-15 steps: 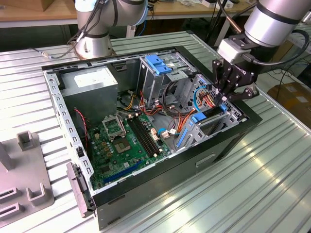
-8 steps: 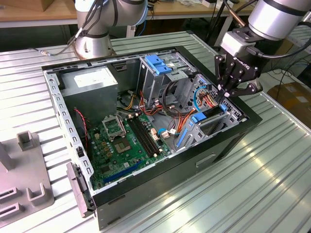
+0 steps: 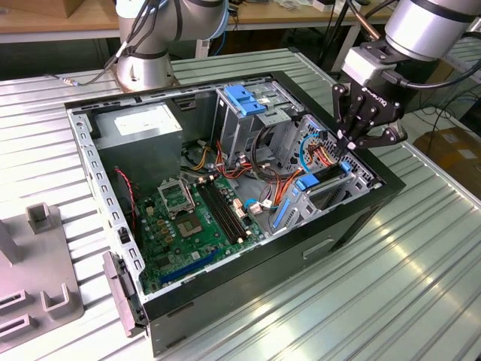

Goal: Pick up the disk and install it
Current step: 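Insert the second disk wire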

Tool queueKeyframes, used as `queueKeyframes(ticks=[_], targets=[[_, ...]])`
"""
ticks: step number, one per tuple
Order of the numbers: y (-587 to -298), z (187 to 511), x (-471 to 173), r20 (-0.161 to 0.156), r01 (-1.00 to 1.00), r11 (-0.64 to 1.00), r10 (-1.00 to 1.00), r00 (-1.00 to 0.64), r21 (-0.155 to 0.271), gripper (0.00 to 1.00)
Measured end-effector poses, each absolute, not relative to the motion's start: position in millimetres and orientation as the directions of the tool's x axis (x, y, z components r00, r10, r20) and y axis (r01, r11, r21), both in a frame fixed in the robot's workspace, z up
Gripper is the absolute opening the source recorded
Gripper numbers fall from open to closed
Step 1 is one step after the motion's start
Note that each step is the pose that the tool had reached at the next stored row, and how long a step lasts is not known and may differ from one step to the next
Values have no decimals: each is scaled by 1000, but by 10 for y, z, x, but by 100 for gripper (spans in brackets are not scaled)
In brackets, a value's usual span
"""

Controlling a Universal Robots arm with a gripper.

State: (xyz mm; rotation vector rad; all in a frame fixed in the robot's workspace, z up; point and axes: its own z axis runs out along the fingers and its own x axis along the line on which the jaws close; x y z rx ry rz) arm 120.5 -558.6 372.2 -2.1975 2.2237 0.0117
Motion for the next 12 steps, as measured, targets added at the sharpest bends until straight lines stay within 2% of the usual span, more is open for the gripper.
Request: queueKeyframes(ticks=[12], targets=[[-5587, 3849, 1204, -16, -1000, 12, -1000, -12, -5, 10]])
